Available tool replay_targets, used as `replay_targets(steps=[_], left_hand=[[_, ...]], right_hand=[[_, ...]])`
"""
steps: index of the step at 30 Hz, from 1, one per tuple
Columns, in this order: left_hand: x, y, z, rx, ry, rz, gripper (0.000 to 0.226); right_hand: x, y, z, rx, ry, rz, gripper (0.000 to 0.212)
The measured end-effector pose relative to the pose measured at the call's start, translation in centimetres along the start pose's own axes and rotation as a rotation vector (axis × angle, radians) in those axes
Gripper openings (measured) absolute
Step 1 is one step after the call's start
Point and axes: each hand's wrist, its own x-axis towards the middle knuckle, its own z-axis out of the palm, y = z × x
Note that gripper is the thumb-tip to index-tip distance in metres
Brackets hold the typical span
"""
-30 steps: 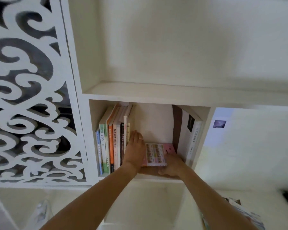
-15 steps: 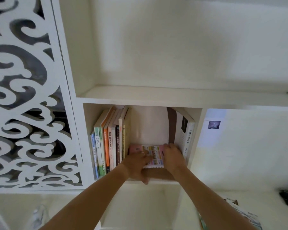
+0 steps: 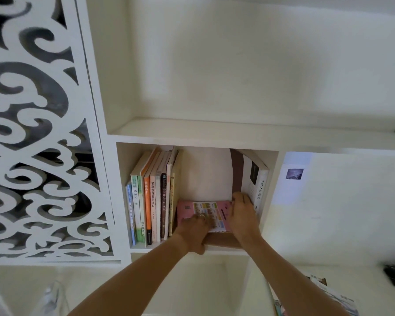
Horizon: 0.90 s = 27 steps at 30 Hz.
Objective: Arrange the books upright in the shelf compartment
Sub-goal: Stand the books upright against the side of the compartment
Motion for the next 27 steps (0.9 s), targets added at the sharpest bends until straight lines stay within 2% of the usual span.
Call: replay_targets(steps=[3, 5, 7, 9, 12, 15, 18, 23, 25, 27], left_hand=[[0.0, -1.3, -0.2, 0.012, 0.012, 0.063, 0.081], [0.1, -2.3, -0.4, 0.051, 0.001, 0.09, 0.088], [0.3, -3.1, -0.5, 0.085, -0.007, 0.105, 0.092], [0.3, -3.1, -0.8, 0.115, -0.022, 0.135, 0.087], [0.4, -2.5, -0.8, 0.09, -0.009, 0.146, 0.082], [0.5, -0.8, -0.3, 0.082, 0.006, 0.106, 0.088], [0.6, 1.0, 0.3, 0.091, -0.006, 0.027, 0.099], [0.5, 1.3, -0.1, 0.041, -0.022, -0.015, 0.097], [0.6, 0.8, -0.5, 0.054, -0.033, 0.005, 0.094], [0.8, 0.1, -0.5, 0.029, -0.032, 0.027, 0.092]], right_hand=[[-0.9, 0.4, -0.2, -0.163, 0.026, -0.209, 0.039], [-1.1, 0.8, -0.6, -0.28, 0.043, -0.314, 0.049], [-1.2, 1.1, -0.7, -0.314, 0.05, -0.314, 0.056], [-1.5, 1.4, -0.8, -0.347, 0.069, -0.306, 0.06], [-1.9, 1.7, -1.4, -0.413, 0.242, -0.356, 0.054], [-2.3, 0.4, -2.2, -0.278, 0.385, -0.292, 0.046], [-2.5, -1.2, -2.0, -0.071, 0.383, -0.208, 0.058], [-2.6, -4.4, -2.4, 0.298, 0.5, -0.051, 0.08], [-2.8, -5.6, -2.4, 0.318, 0.515, -0.052, 0.085], [-2.4, -6.2, -2.3, 0.219, 0.528, -0.037, 0.084]])
